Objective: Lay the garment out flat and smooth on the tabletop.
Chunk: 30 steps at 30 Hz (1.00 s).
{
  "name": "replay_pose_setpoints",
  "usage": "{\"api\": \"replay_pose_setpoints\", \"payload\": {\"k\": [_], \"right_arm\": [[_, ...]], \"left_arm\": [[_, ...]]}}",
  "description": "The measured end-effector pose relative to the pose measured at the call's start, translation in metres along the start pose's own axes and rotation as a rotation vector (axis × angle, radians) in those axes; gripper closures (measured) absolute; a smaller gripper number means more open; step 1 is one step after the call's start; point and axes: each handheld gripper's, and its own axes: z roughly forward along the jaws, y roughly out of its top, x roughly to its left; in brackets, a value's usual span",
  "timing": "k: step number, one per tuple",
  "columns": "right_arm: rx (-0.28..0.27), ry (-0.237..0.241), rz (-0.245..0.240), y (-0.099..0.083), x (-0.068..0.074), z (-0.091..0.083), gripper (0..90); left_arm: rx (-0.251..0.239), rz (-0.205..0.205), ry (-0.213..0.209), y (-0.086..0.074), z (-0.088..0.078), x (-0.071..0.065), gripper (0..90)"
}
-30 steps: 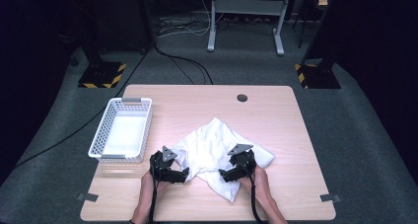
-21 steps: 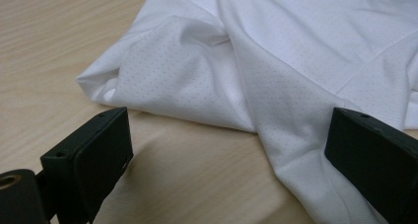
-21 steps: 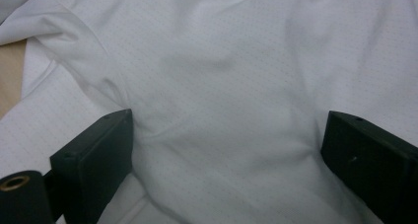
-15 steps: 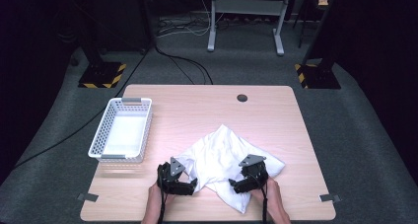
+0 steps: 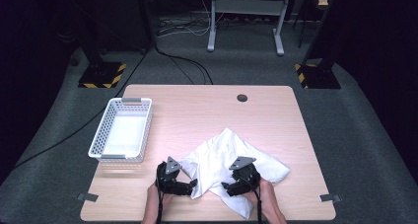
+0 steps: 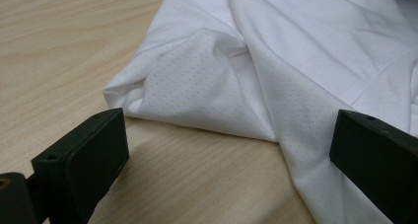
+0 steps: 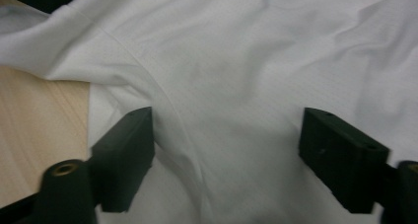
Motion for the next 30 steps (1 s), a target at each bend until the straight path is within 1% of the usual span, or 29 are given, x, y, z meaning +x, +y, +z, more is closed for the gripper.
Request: {"api": "replay_pose_setpoints", "payload": {"k": [1, 2, 3, 4, 5, 6, 7, 8, 9, 11, 12, 13, 18, 22, 24, 25, 26, 27, 28, 29, 30], "right_arm": [[0.021, -0.006, -0.003, 0.002, 0.002, 0.005, 32.4], [0.009, 0.000, 0.009, 0.002, 0.002, 0.005, 40.5], [-0.001, 0.000, 0.009, 0.002, 0.002, 0.005, 49.0], [-0.003, -0.013, 0.015, 0.002, 0.001, 0.003, 58.3], [-0.008, -0.017, 0.034, 0.002, -0.002, 0.002, 66.6], [-0.013, -0.013, 0.048, 0.001, -0.004, 0.001, 72.8], [-0.023, -0.011, 0.067, 0.000, -0.007, 0.000, 76.4], [-0.040, 0.013, 0.095, -0.002, -0.013, -0.002, 78.4], [-0.051, 0.024, 0.109, -0.003, -0.015, -0.003, 79.4], [-0.061, 0.026, 0.116, -0.004, -0.017, -0.004, 80.0], [-0.082, 0.030, 0.129, -0.005, -0.018, -0.007, 80.4], [-0.082, 0.030, 0.129, -0.005, -0.018, -0.007, 80.4], [-0.155, 0.016, 0.152, -0.003, -0.020, -0.024, 80.3], [-0.206, -0.008, 0.181, -0.002, -0.028, -0.040, 80.2], [-0.214, -0.018, 0.200, -0.002, -0.034, -0.044, 80.2], [-0.212, -0.026, 0.208, -0.002, -0.037, -0.045, 80.1], [-0.207, -0.035, 0.214, -0.003, -0.041, -0.045, 80.1], [-0.207, -0.035, 0.214, -0.003, -0.041, -0.045, 80.1], [-0.188, -0.044, 0.231, -0.005, -0.047, -0.042, 80.1], [-0.176, -0.052, 0.238, -0.006, -0.051, -0.040, 80.1], [-0.165, -0.058, 0.252, -0.007, -0.054, -0.039, 80.1]], "left_arm": [[-0.008, -0.001, 0.005, 0.000, -0.001, 0.000, 1.0], [-0.013, -0.004, 0.010, -0.001, -0.001, 0.000, 1.2], [-0.012, -0.003, 0.014, -0.001, -0.001, 0.000, 1.4], [-0.008, 0.001, 0.015, 0.000, -0.001, -0.001, 1.4], [-0.004, 0.003, 0.017, 0.000, 0.000, -0.001, 1.3], [-0.002, 0.003, 0.021, 0.000, 0.000, -0.001, 1.2], [-0.001, 0.007, 0.022, 0.000, 0.000, -0.001, 1.2], [-0.003, 0.008, 0.025, 0.000, 0.000, -0.002, 1.3], [-0.001, 0.010, 0.026, 0.000, 0.000, -0.002, 1.3], [-0.001, 0.010, 0.028, 0.000, 0.000, -0.002, 1.3], [0.003, 0.010, 0.033, 0.000, 0.000, -0.002, 1.3], [0.003, 0.010, 0.033, 0.000, 0.000, -0.002, 1.2], [0.008, 0.016, 0.043, 0.000, 0.001, -0.003, 0.6], [0.014, 0.021, 0.043, 0.001, 0.001, -0.003, 0.6], [0.008, 0.024, 0.045, 0.000, 0.001, -0.004, 0.5], [0.003, 0.027, 0.050, 0.000, 0.000, -0.004, 0.5], [0.005, 0.036, 0.045, 0.001, 0.001, -0.005, 0.4], [0.005, 0.036, 0.045, 0.001, 0.001, -0.005, 0.2], [0.009, 0.058, 0.056, 0.003, 0.003, -0.009, 0.1], [0.009, 0.072, 0.050, 0.005, 0.005, -0.011, 0.1], [0.005, 0.071, 0.039, 0.007, 0.008, -0.013, 0.1]]}}
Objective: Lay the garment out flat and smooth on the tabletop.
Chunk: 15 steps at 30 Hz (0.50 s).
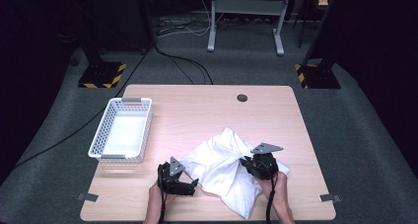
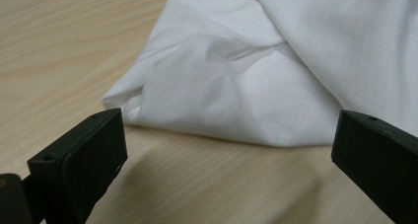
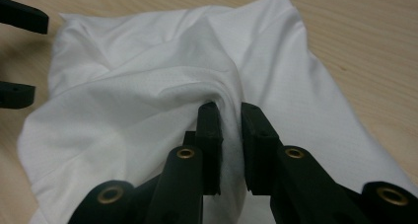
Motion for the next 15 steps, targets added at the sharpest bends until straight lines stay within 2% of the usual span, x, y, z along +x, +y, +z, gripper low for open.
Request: {"api": "replay_pose_setpoints", "payload": {"k": [2, 4, 5, 8, 10, 15], "right_arm": [[0.009, -0.001, 0.015, -0.001, -0.004, 0.001, 80.1], [0.032, -0.007, 0.053, -0.003, -0.014, 0.003, 80.1], [0.033, -0.012, 0.063, -0.003, -0.017, 0.003, 80.1], [0.044, -0.014, 0.101, -0.001, -0.026, 0.004, 80.1], [0.051, -0.020, 0.105, -0.001, -0.028, 0.005, 80.1], [0.082, -0.068, 0.135, -0.002, -0.038, 0.012, 80.1]], "left_arm": [[0.005, 0.007, -0.005, 0.003, 0.003, -0.002, 0.1], [0.029, 0.033, 0.001, 0.006, 0.011, -0.008, 0.0], [0.050, 0.065, 0.011, 0.009, 0.015, -0.012, 0.0], [0.062, 0.053, 0.003, 0.010, 0.016, -0.010, 0.0], [0.063, 0.045, -0.001, 0.010, 0.016, -0.010, 0.0], [0.067, 0.039, -0.005, 0.009, 0.016, -0.009, 0.0]]}}
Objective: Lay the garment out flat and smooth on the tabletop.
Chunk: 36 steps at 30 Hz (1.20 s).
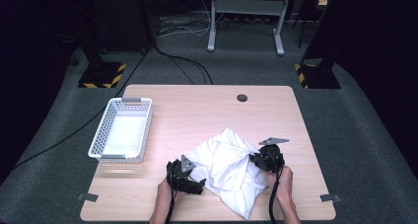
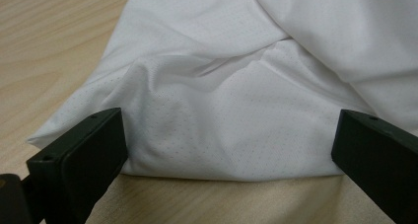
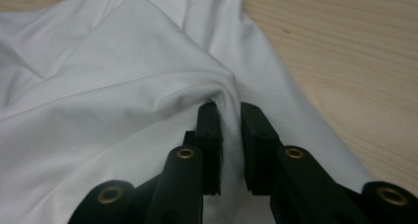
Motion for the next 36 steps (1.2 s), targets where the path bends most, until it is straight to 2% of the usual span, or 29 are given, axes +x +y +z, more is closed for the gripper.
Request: {"api": "replay_pose_setpoints", "payload": {"k": [1, 5, 8, 14, 18, 21, 23, 25, 27, 30, 32, 33, 36], "right_arm": [[0.000, 0.000, 0.000, 0.000, 0.000, 0.000, 80.1], [0.002, -0.045, 0.039, 0.004, -0.015, -0.001, 79.6], [0.021, -0.052, 0.065, 0.006, -0.022, 0.002, 79.2], [0.038, -0.075, 0.032, 0.003, -0.019, 0.004, 77.8], [0.036, -0.097, 0.030, 0.005, -0.021, 0.003, 71.5], [0.037, -0.148, 0.038, 0.005, -0.023, 0.001, 52.7], [0.008, -0.158, 0.037, 0.006, -0.020, -0.006, 40.9], [-0.014, -0.128, 0.016, 0.006, -0.012, -0.013, 29.3], [-0.022, -0.097, -0.025, 0.006, 0.002, -0.016, 26.0], [0.012, -0.063, -0.100, 0.000, 0.019, -0.008, 35.3], [0.042, -0.090, -0.150, -0.005, 0.025, 0.000, 44.9], [0.041, -0.097, -0.159, -0.007, 0.026, 0.002, 51.5], [0.022, -0.097, -0.130, -0.011, 0.021, 0.004, 68.6]], "left_arm": [[0.000, 0.000, 0.000, 0.000, 0.000, 0.000, 0.0], [0.001, -0.001, 0.000, 0.000, 0.000, 0.000, 0.0], [0.000, -0.002, 0.002, 0.000, 0.000, 0.000, 0.0], [0.001, -0.003, 0.001, 0.000, 0.000, 0.001, 0.0], [0.001, -0.002, 0.003, -0.001, -0.001, 0.000, 0.0], [0.002, -0.001, 0.004, -0.001, -0.001, 0.001, 0.0], [0.002, -0.002, 0.004, -0.001, -0.001, 0.000, 0.0], [0.002, -0.003, 0.003, -0.001, -0.001, 0.001, 0.0], [0.002, -0.003, 0.003, -0.001, -0.001, 0.001, 0.0], [0.001, -0.002, 0.004, -0.001, -0.001, 0.001, 0.0], [0.001, -0.002, 0.004, -0.001, -0.001, 0.000, 0.0], [0.001, -0.002, 0.004, -0.001, -0.001, 0.000, 0.0], [0.001, -0.002, 0.006, -0.001, -0.001, 0.000, 0.0]]}}
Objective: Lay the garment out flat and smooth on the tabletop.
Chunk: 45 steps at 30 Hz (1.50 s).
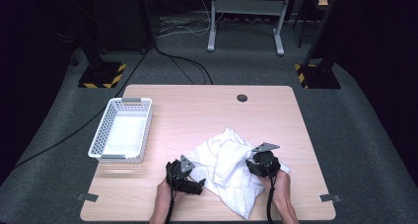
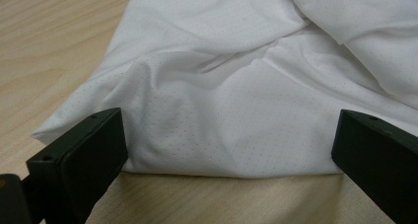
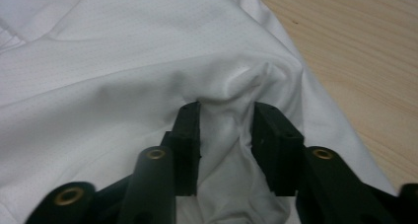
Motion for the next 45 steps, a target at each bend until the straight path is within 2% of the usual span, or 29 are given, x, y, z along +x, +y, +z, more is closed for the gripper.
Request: {"api": "replay_pose_setpoints", "payload": {"k": [3, 9, 18, 20, 22, 23, 24, 25, 26, 28, 30, 31, 32, 33, 34, 35, 36, 37, 38, 40, 41, 43, 45], "right_arm": [[-0.015, 0.020, 0.033, 0.000, -0.007, -0.002, 78.1], [-0.043, 0.005, 0.055, 0.003, -0.018, -0.010, 88.9], [-0.086, -0.021, 0.124, 0.000, -0.062, -0.010, 90.0], [-0.078, -0.034, 0.144, -0.002, -0.072, -0.008, 84.8], [-0.056, -0.024, 0.170, -0.005, -0.081, -0.006, 74.1], [-0.056, -0.024, 0.170, -0.005, -0.081, -0.006, 74.1], [-0.062, -0.024, 0.160, -0.008, -0.082, -0.007, 60.4], [-0.071, -0.027, 0.164, -0.009, -0.080, -0.010, 52.2], [-0.086, -0.021, 0.158, -0.010, -0.075, -0.013, 50.8], [-0.121, -0.001, 0.126, -0.007, -0.061, -0.023, 40.3], [-0.142, 0.061, 0.074, -0.002, -0.041, -0.030, 37.0], [-0.142, 0.061, 0.074, -0.002, -0.041, -0.030, 37.0], [-0.119, 0.085, 0.022, 0.003, -0.018, -0.029, 35.3], [-0.093, 0.090, 0.003, 0.005, -0.009, -0.024, 35.2], [-0.070, 0.093, -0.008, 0.006, -0.002, -0.017, 37.2], [-0.057, 0.085, -0.015, 0.005, 0.003, -0.010, 43.6], [-0.057, 0.085, -0.015, 0.005, 0.003, -0.010, 43.6], [-0.039, 0.074, -0.011, 0.004, 0.006, -0.002, 52.0], [-0.021, 0.076, -0.003, 0.002, 0.006, 0.009, 66.5], [-0.053, 0.063, 0.009, -0.002, 0.004, 0.012, 81.3], [-0.060, 0.084, 0.027, -0.002, 0.001, 0.011, 86.9], [-0.072, 0.090, 0.041, -0.002, -0.002, 0.010, 88.1], [-0.102, 0.066, 0.060, 0.001, -0.013, 0.003, 88.8]], "left_arm": [[0.000, 0.000, 0.001, 0.000, 0.000, 0.000, 0.0], [0.001, -0.001, 0.000, 0.000, 0.000, 0.000, 0.0], [0.002, -0.001, -0.001, 0.000, 0.000, 0.000, 0.0], [0.002, 0.000, -0.001, 0.000, 0.000, 0.000, 0.0], [0.001, 0.000, 0.000, 0.000, 0.000, 0.000, 0.0], [0.001, 0.000, 0.000, 0.000, 0.000, 0.000, 0.0], [0.001, 0.000, 0.000, 0.000, 0.000, 0.000, 0.0], [0.002, 0.000, -0.001, 0.000, 0.000, 0.000, 0.0], [0.002, -0.001, -0.001, 0.000, 0.000, 0.000, 0.0], [0.003, -0.003, 0.000, 0.000, 0.000, 0.000, 0.0], [0.001, -0.002, 0.001, 0.000, 0.000, 0.000, 0.0], [0.001, -0.002, 0.001, 0.000, 0.000, 0.000, 0.0], [0.001, -0.001, 0.002, 0.000, 0.000, 0.000, 0.0], [0.000, -0.001, 0.002, 0.000, 0.000, 0.000, 0.0], [0.000, -0.001, 0.002, 0.000, 0.000, 0.000, 0.0], [0.001, -0.001, 0.002, 0.000, 0.000, 0.000, 0.0], [0.001, -0.001, 0.002, 0.000, 0.000, 0.000, 0.0], [0.001, -0.001, 0.002, 0.000, 0.000, 0.000, 0.0], [0.000, -0.001, 0.002, 0.000, 0.000, 0.000, 0.0], [0.000, -0.001, 0.003, 0.000, 0.000, 0.000, 0.0], [0.000, -0.002, 0.004, 0.000, 0.000, 0.000, 0.0], [0.001, -0.001, 0.004, 0.000, 0.000, 0.000, 0.0], [0.001, -0.002, 0.002, 0.000, 0.000, 0.000, 0.0]]}}
